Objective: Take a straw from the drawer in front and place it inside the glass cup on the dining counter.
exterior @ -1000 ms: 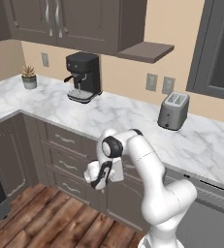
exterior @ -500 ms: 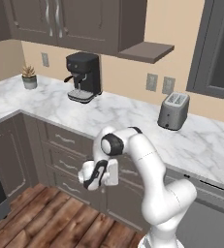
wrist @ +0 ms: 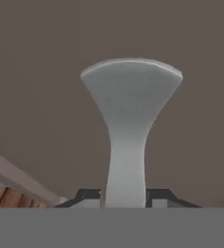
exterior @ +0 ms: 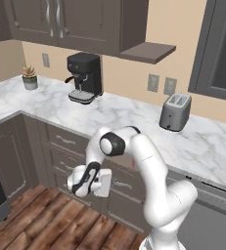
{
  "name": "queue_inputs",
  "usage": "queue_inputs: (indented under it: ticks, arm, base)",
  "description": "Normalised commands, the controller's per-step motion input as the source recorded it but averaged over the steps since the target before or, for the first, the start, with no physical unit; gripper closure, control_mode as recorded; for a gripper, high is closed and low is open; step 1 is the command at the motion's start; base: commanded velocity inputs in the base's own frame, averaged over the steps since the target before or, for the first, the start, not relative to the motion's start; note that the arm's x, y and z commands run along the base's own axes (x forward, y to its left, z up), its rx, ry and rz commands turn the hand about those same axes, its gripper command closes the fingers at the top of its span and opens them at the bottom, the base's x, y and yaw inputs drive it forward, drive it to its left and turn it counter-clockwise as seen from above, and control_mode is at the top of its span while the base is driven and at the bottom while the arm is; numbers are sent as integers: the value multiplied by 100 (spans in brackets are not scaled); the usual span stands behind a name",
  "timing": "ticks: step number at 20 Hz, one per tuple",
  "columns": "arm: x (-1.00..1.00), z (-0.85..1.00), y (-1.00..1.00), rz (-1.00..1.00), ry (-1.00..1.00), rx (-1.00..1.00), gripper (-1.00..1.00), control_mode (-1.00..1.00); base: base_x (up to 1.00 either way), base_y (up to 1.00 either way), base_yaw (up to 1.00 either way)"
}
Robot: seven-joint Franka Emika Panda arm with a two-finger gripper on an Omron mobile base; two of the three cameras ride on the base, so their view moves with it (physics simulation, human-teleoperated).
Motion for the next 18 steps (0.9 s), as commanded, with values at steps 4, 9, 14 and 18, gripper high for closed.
queue_inputs:
  ticks: [4,9,14,18]
  arm:
    - [-94,-33,69,-6,0,6,100,-100]
    - [-100,-40,73,-6,-5,1,100,-100]
    - [-91,-22,67,-4,-14,0,-100,-100]
    - [-96,2,38,-2,-39,0,-100,-100]
  base:
    - [0,0,0]
    - [0,0,0]
    - [0,0,0]
    - [0,0,0]
